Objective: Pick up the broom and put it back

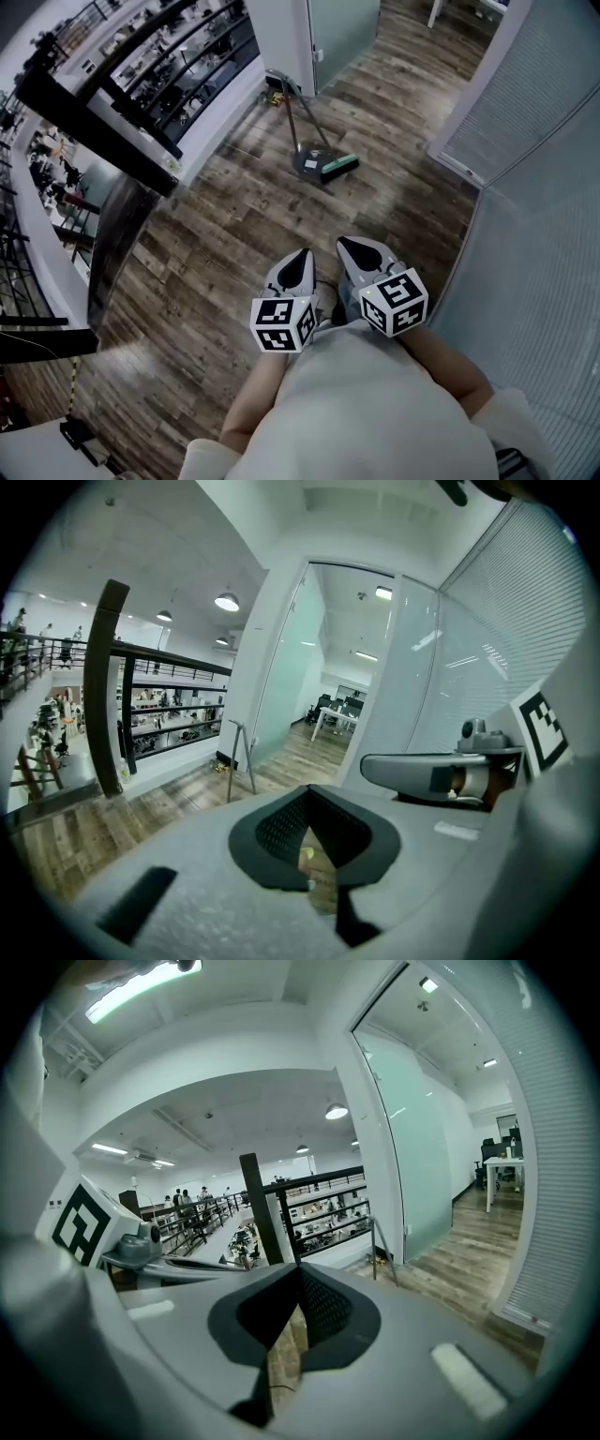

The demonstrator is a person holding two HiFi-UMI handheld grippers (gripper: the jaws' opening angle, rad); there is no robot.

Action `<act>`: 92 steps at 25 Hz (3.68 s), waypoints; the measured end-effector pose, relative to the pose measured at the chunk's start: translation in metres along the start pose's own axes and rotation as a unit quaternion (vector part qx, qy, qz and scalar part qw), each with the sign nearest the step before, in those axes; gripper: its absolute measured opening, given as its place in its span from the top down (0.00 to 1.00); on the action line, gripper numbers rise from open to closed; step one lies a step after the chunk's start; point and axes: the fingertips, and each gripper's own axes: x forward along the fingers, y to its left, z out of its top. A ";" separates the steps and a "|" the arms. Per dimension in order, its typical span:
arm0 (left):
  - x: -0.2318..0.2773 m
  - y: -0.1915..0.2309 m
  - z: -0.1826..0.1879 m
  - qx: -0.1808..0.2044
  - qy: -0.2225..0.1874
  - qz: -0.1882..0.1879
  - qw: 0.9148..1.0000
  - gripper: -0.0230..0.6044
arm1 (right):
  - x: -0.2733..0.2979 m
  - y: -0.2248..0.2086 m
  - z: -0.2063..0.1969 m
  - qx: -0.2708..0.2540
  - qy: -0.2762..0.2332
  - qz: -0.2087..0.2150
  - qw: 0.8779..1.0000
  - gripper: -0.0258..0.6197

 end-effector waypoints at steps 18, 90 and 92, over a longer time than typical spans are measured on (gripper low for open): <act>0.122 0.031 0.082 -0.011 -0.015 0.035 0.999 0.96 | 0.087 -0.111 0.071 -0.022 0.015 0.020 0.999 0.95; 0.364 0.132 0.202 -0.046 -0.018 0.092 0.995 0.96 | 0.278 -0.316 0.162 -0.044 0.031 0.046 0.997 0.95; 0.371 0.143 0.209 -0.048 -0.017 0.092 0.994 0.96 | 0.291 -0.319 0.167 -0.045 0.036 0.045 0.997 0.95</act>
